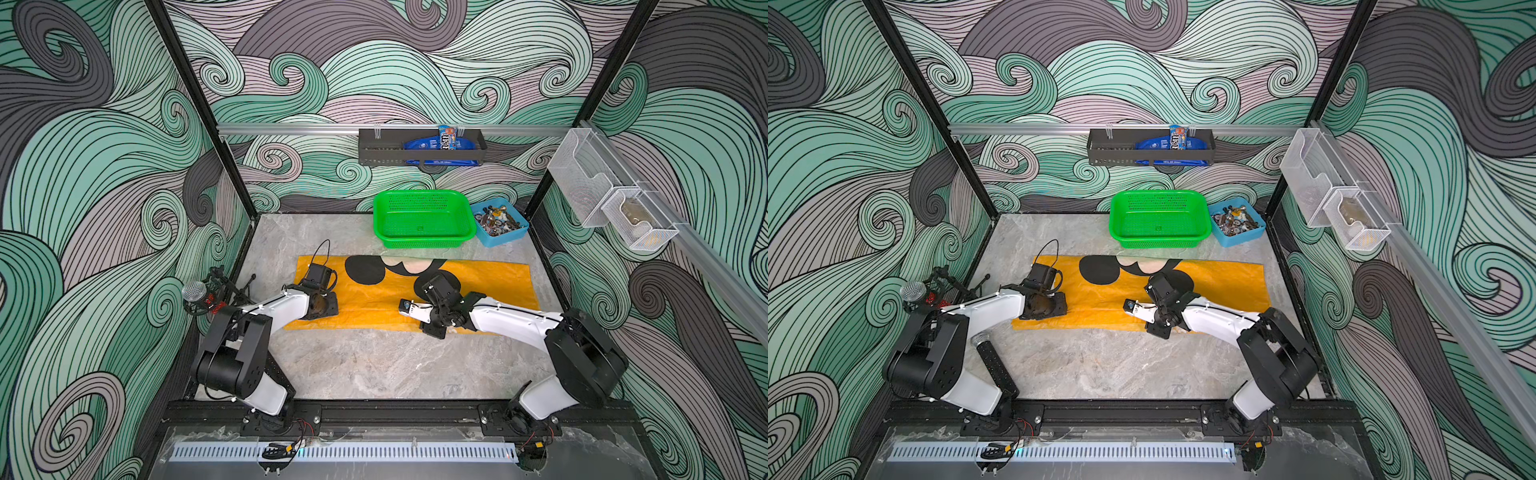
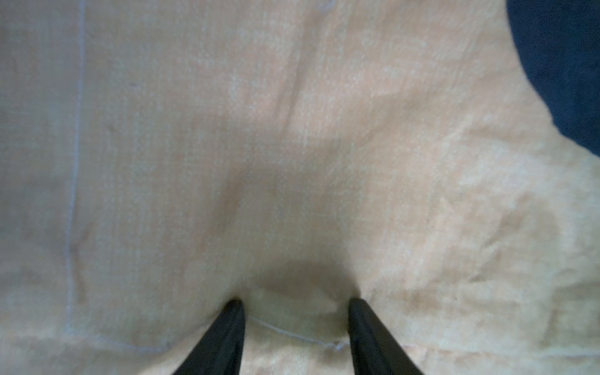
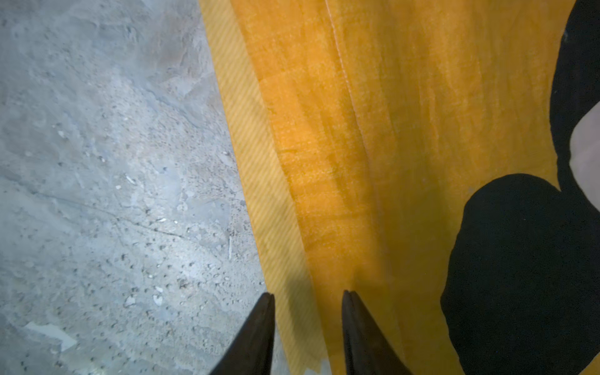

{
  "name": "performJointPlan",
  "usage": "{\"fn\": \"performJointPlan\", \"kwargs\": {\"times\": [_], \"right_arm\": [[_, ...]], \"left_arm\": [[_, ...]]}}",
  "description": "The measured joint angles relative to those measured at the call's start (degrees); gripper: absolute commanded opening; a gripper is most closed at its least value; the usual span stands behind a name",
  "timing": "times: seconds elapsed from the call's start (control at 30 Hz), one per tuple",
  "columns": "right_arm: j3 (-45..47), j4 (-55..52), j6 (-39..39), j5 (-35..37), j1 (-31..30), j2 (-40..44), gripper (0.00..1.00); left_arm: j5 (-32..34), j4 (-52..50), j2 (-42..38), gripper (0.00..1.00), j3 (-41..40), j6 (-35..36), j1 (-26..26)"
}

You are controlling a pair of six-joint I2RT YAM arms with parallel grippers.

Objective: Roll up the pillowcase
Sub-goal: Fold the pillowcase at the center of the board.

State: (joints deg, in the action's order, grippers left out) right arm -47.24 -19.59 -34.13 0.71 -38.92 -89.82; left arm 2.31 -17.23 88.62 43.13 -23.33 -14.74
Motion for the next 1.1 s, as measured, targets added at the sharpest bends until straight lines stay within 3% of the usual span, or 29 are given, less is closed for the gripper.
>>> {"fn": "performJointPlan", "kwargs": {"times": [0.47, 0.97, 1.1], "right_arm": [[-0.07, 2.01, -0.37, 4.48, 0.5, -3.41, 0.38], [-0.81, 2.91, -0.26, 3.65, 1.95, -4.79, 0.02], [-0.81, 2.91, -0.13, 3.28, 1.99, -4.79, 0.0]], "left_arm": [[-0.07, -0.09, 0.0, 0.54, 0.0, 0.72, 0.0], [-0.15, -0.02, 0.0, 0.55, -0.09, 0.85, 0.0], [-0.17, 0.0, -0.02, 0.55, -0.09, 0.85, 0.0]]}}
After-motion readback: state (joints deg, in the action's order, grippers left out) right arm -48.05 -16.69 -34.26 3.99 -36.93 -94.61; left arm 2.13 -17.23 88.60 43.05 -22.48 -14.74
